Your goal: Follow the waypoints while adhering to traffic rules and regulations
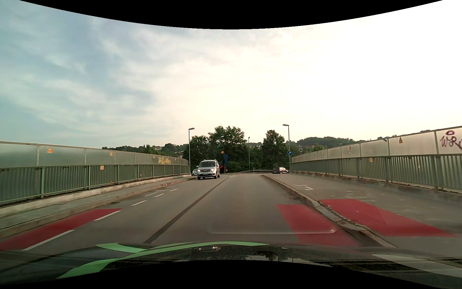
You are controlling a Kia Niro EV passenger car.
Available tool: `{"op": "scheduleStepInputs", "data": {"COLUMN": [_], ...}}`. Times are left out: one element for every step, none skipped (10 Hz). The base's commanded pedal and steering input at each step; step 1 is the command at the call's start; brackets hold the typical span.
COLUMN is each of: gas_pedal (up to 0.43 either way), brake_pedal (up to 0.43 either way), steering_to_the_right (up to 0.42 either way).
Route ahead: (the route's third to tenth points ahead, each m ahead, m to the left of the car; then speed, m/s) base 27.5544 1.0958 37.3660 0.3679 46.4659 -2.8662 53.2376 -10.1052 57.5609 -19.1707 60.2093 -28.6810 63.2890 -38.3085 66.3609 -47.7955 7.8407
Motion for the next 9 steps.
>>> {"op": "scheduleStepInputs", "data": {"gas_pedal": [0.13, 0.13, 0.13, 0.13, 0.13, 0.13, 0.13, 0.118, 0.118], "brake_pedal": [0.0, 0.0, 0.0, 0.0, 0.0, 0.0, 0.0, 0.0, 0.0], "steering_to_the_right": [-0.006, -0.006, -0.006, -0.006, -0.006, -0.006, -0.005, -0.004, -0.004]}}
